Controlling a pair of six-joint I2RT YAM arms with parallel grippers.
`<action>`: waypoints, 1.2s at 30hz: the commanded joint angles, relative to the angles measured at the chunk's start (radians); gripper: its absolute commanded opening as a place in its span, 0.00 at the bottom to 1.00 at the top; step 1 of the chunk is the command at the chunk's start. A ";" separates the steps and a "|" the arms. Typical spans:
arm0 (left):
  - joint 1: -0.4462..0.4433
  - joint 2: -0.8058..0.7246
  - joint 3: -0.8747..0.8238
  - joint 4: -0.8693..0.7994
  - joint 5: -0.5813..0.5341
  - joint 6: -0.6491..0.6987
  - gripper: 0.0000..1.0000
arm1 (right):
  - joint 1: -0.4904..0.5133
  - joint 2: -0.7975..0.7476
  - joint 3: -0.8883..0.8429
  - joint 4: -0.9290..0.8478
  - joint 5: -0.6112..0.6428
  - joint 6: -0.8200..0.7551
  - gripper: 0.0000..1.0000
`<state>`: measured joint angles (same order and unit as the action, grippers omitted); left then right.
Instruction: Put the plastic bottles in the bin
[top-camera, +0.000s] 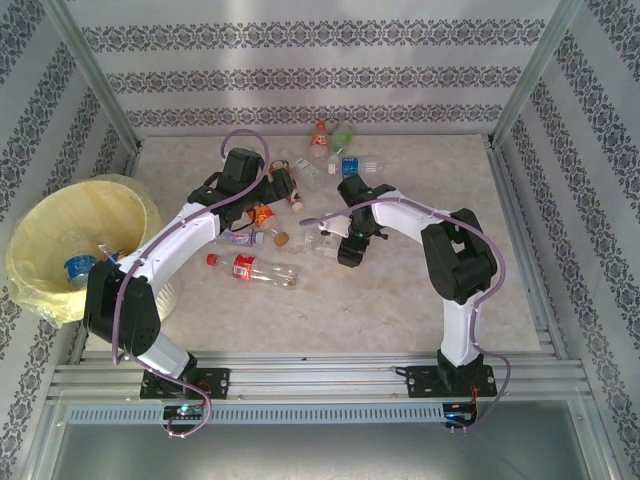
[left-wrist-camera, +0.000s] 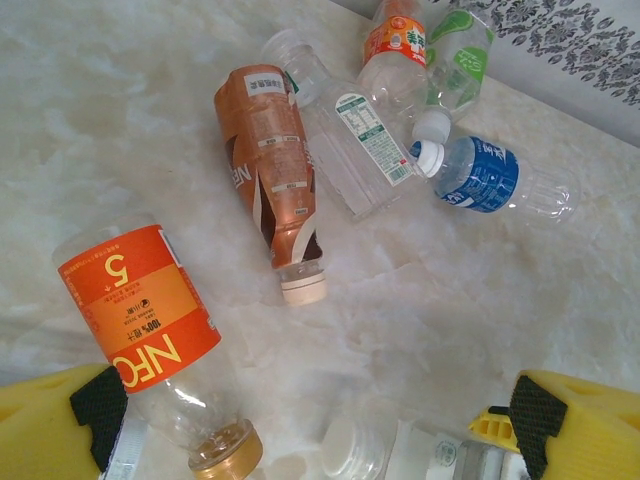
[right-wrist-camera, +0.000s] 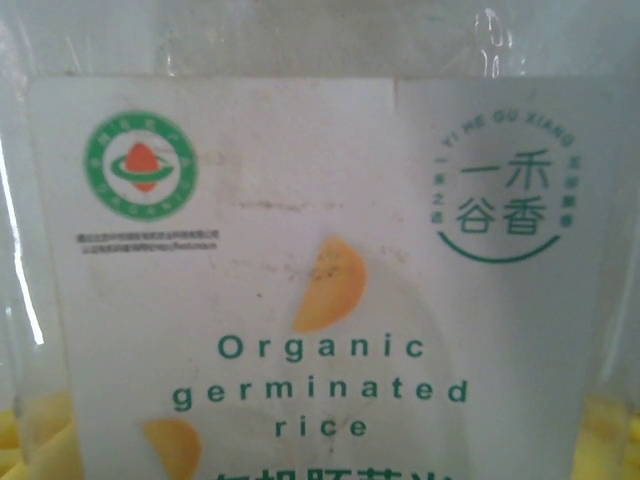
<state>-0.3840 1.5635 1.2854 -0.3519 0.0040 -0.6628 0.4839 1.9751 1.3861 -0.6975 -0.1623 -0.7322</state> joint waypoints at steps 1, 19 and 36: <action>0.007 -0.028 -0.007 0.051 0.065 0.020 1.00 | -0.020 -0.092 -0.021 0.046 -0.073 0.100 0.65; 0.001 -0.050 -0.086 0.352 0.609 0.063 1.00 | -0.046 -0.462 -0.308 0.623 -0.289 0.516 0.53; -0.055 0.095 0.012 0.341 0.611 0.069 0.91 | -0.005 -0.464 -0.255 0.679 -0.363 0.611 0.56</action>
<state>-0.4366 1.6440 1.2686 -0.0212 0.6357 -0.5846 0.4580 1.5368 1.0920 -0.0608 -0.4717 -0.1329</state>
